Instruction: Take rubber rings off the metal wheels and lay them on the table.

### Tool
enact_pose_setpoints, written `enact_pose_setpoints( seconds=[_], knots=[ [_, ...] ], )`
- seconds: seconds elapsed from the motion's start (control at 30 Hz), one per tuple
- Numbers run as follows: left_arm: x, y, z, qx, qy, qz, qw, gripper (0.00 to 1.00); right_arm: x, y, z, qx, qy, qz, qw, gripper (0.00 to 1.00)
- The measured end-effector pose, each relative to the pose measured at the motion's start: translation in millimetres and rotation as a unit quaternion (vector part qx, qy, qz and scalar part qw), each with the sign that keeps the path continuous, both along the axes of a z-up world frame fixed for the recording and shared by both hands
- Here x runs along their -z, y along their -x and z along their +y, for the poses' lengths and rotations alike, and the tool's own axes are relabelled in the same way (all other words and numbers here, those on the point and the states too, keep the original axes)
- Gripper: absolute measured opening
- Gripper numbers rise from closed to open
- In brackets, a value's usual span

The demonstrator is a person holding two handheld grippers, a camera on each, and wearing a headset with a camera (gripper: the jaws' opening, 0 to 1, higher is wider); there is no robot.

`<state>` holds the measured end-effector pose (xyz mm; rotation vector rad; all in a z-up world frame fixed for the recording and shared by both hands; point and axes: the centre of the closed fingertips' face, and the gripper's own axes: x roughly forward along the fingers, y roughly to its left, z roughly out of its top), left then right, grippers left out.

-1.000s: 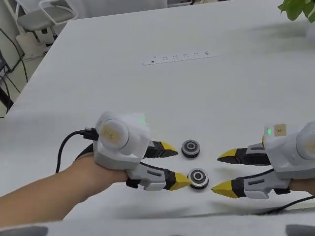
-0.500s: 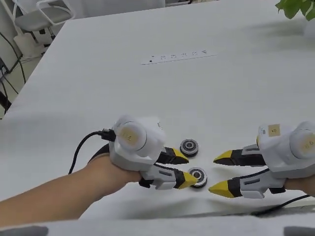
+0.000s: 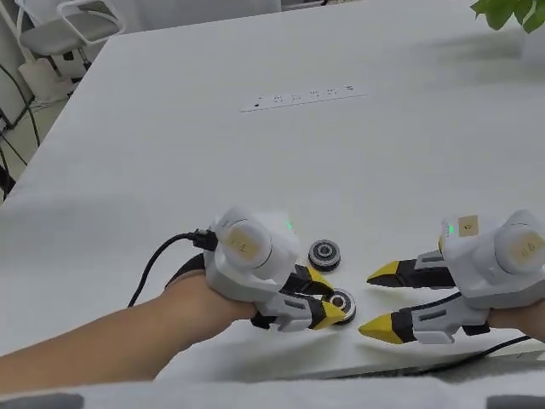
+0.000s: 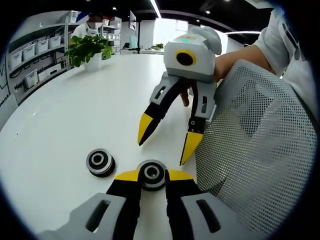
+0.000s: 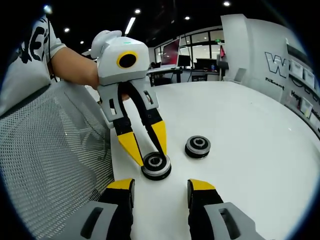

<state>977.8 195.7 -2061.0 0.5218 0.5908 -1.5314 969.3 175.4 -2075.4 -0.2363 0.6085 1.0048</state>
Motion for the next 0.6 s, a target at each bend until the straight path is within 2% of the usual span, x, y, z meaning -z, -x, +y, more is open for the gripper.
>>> enact_pose_setpoints(
  seconds=[0.07, 0.1, 0.13, 0.2, 0.37, 0.6],
  knots=[
    [0.3, 0.9, -0.8, 0.000, 0.000, 0.002, 1.0000, 0.12, -0.2, 0.7, 0.7, 0.000, 0.000, 0.000, 1.0000, 0.40],
    [1.6, 1.9, -1.3, 0.004, -0.002, -0.003, 1.0000, 0.11, -0.1, 0.9, 0.9, 0.000, 0.000, 0.000, 1.0000, 0.40],
    [2.0, -0.3, -1.3, 0.007, -0.001, -0.017, 0.9998, 0.10, 0.1, 1.0, 0.8, 0.000, 0.001, 0.000, 1.0000, 0.40],
    [2.8, 0.2, -1.0, 0.007, -0.002, -0.019, 0.9998, 0.09, 0.1, 1.2, 1.4, -0.001, 0.001, 0.001, 1.0000, 0.40],
    [4.5, -0.1, -1.6, 0.016, -0.001, -0.045, 0.9988, 0.08, -0.5, 0.0, 3.0, -0.002, 0.002, 0.000, 1.0000, 0.39],
    [6.1, -2.6, -1.1, 0.000, 0.010, -0.043, 0.9990, 0.08, 2.2, -1.9, 6.4, -0.019, 0.005, 0.002, 0.9998, 0.37]
  ],
)
